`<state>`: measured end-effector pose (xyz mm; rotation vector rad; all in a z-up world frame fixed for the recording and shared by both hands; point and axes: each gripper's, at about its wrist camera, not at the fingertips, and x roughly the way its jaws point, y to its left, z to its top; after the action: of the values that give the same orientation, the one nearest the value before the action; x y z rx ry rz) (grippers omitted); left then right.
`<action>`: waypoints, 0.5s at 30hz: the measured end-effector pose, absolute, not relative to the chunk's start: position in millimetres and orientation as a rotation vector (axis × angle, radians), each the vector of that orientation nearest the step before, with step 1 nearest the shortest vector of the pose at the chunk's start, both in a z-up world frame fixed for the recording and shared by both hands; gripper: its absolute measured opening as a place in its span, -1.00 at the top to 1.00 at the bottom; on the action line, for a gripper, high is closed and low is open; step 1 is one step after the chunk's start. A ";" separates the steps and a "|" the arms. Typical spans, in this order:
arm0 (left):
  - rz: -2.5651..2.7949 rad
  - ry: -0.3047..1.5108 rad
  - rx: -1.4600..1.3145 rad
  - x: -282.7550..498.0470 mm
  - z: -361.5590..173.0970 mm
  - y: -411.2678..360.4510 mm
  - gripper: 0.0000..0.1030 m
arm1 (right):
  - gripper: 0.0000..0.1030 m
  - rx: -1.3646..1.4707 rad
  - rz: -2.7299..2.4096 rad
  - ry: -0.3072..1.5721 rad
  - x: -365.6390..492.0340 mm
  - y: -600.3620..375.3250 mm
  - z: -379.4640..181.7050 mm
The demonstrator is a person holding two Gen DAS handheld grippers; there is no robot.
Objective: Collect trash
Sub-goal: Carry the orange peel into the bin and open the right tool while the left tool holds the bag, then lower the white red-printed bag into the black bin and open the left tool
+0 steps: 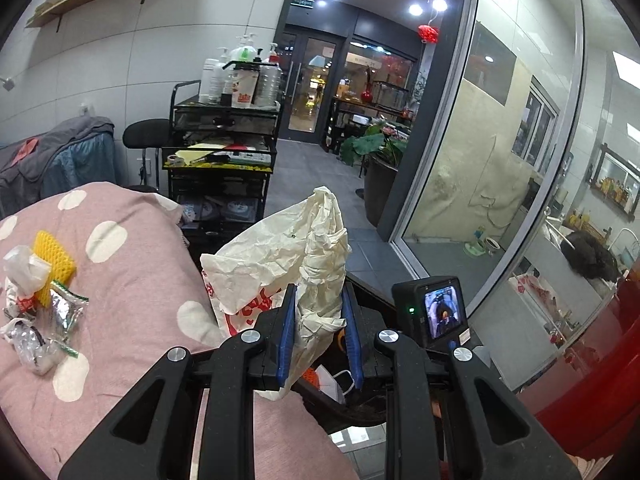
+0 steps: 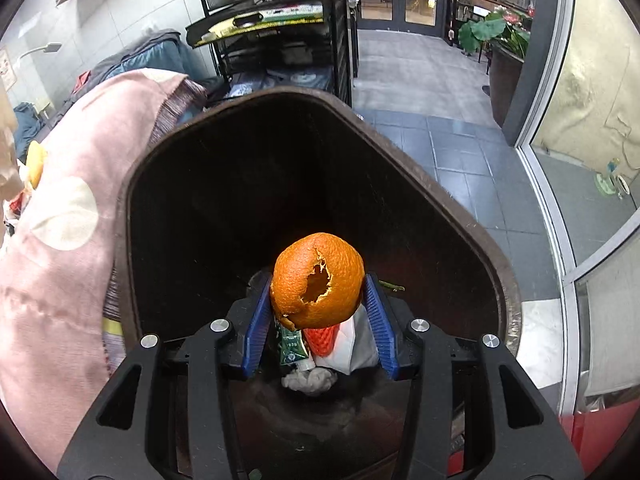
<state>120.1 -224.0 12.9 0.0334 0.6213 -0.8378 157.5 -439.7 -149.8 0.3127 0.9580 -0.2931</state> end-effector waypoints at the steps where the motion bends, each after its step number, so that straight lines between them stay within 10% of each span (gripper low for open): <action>1: -0.843 0.624 0.035 120.1 12.7 -225.6 0.58 | 0.10 0.314 -0.293 0.964 157.8 -439.5 -152.7; 15: -0.898 0.652 0.070 122.6 5.4 -255.0 0.58 | -0.21 0.327 -0.321 0.897 136.8 -435.4 -146.7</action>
<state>122.6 -255.0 5.4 0.0701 0.6518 -0.8975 136.8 -435.4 -146.7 0.3271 0.8975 -0.3213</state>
